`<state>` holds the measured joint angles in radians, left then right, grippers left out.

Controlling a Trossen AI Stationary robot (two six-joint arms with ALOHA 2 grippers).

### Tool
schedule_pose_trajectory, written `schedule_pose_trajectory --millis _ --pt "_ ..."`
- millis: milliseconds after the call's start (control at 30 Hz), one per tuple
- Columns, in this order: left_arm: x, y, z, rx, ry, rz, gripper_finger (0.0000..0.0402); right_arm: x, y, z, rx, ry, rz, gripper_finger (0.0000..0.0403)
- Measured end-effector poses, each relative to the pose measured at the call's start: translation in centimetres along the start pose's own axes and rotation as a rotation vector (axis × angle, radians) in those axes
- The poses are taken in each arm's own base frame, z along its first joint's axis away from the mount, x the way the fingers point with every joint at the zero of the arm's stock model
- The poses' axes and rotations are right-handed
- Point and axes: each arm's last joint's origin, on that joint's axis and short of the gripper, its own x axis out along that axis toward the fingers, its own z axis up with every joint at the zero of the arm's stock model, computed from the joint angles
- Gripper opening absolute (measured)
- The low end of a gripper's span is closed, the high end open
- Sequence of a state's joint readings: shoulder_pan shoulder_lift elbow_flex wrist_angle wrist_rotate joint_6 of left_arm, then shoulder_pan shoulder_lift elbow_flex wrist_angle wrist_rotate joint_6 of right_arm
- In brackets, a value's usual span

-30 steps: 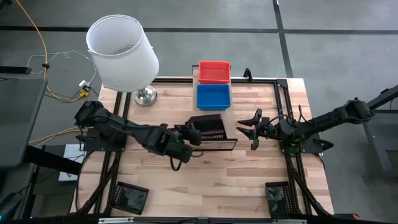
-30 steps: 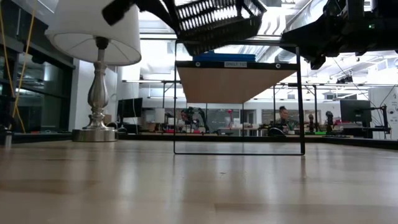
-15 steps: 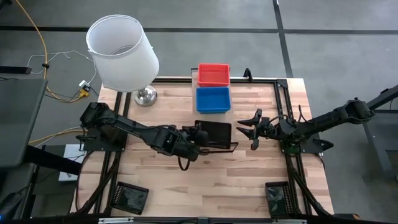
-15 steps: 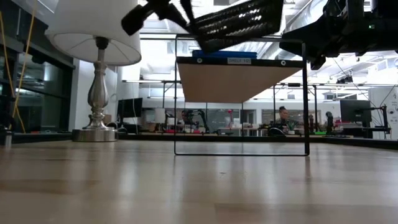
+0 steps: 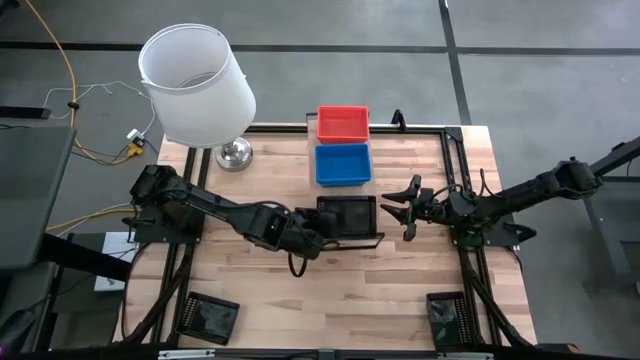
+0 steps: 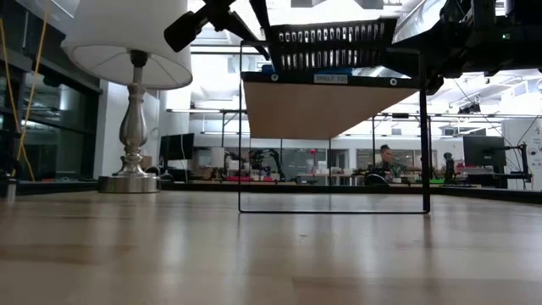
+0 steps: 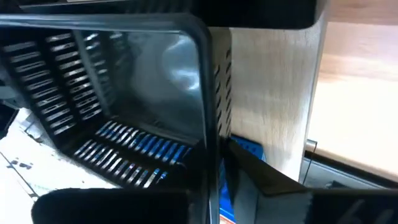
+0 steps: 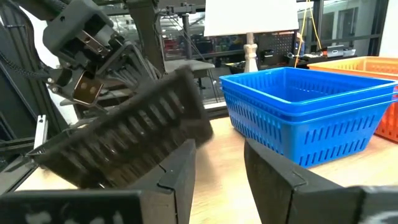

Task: Stack baskets on shelf by color
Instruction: Put the top black bin on the shelf, then stack the right black bin on top of the black bin on the shelf

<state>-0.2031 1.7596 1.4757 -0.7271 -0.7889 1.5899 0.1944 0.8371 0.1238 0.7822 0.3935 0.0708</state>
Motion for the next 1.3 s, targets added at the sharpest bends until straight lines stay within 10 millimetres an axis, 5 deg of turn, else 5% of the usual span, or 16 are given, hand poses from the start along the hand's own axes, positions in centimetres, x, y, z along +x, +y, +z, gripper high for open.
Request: schedule_pose_trajectory --millis 500,800,1000,1300 --pt "0.1 0.4 -0.2 -0.110 0.001 0.031 0.0129 0.0 0.0 0.0 0.000 0.000 -0.001 0.0126" --pt "0.0 0.4 -0.7 -0.161 0.192 0.034 0.0145 0.0 0.0 0.0 0.000 0.000 0.000 0.0126" --pt "-1.7 0.1 -2.2 -0.457 0.259 0.089 0.0130 0.0 0.0 0.0 0.000 0.000 0.000 0.0126" --pt "-7.5 -2.1 -6.8 -1.312 -0.090 0.082 0.0060 0.0 0.0 0.1 0.001 -0.009 -0.007 0.0126"
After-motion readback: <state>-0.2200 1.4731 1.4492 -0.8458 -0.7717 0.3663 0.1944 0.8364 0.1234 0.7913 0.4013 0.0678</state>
